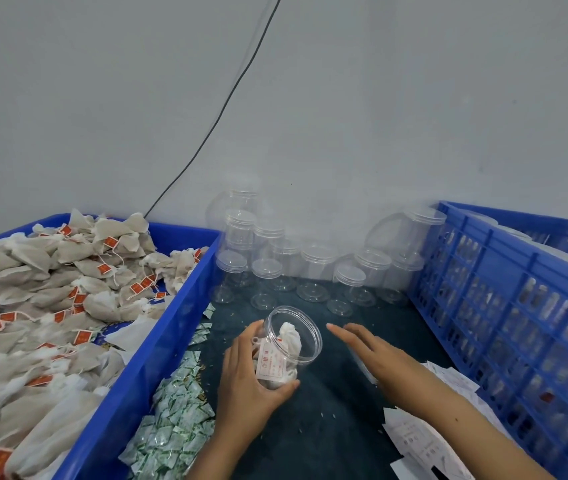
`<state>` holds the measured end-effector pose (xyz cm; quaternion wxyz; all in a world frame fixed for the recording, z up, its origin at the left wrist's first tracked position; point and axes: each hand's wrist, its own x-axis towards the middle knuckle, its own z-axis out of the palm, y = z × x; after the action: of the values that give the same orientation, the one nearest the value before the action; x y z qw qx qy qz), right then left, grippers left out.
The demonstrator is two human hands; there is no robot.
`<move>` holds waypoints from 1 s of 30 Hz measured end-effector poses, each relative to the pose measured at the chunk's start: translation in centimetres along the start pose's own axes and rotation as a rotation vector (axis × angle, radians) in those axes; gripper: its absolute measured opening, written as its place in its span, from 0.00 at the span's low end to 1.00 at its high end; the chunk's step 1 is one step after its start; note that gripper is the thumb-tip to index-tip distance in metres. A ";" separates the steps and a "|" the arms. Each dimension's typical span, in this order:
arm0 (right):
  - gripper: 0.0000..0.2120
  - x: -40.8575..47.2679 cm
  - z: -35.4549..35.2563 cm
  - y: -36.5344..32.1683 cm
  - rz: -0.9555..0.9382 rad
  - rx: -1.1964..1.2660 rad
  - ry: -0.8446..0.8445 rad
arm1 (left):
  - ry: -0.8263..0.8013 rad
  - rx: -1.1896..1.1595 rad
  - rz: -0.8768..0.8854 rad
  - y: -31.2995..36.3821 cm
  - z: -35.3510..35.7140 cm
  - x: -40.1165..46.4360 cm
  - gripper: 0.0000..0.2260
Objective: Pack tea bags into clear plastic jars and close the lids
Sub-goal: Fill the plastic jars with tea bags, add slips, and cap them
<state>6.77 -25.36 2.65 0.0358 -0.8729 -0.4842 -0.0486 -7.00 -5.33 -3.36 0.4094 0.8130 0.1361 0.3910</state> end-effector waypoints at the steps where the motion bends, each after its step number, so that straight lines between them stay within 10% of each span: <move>1: 0.60 0.1 -0.2 -0.1 -0.001 0.009 -0.020 | -0.005 0.016 0.011 0.0 -0.1 0.0 0.43; 17: 0.49 2.3 -4.4 -4.4 -0.072 0.851 -0.008 | -0.079 0.105 0.139 0.4 -0.2 0.0 0.41; 25: 0.26 2.7 -0.9 -7.6 -0.034 0.619 0.262 | -0.205 -0.016 0.072 0.0 -0.4 0.3 0.43; 30: 0.21 2.9 0.4 -7.9 0.105 0.953 0.464 | -0.241 -0.306 -0.185 -0.5 -1.2 0.5 0.57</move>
<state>1.60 -18.71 2.74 0.5369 -0.7493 -0.3875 -0.0130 -7.49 -4.09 -3.08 0.5755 0.7662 0.0990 0.2681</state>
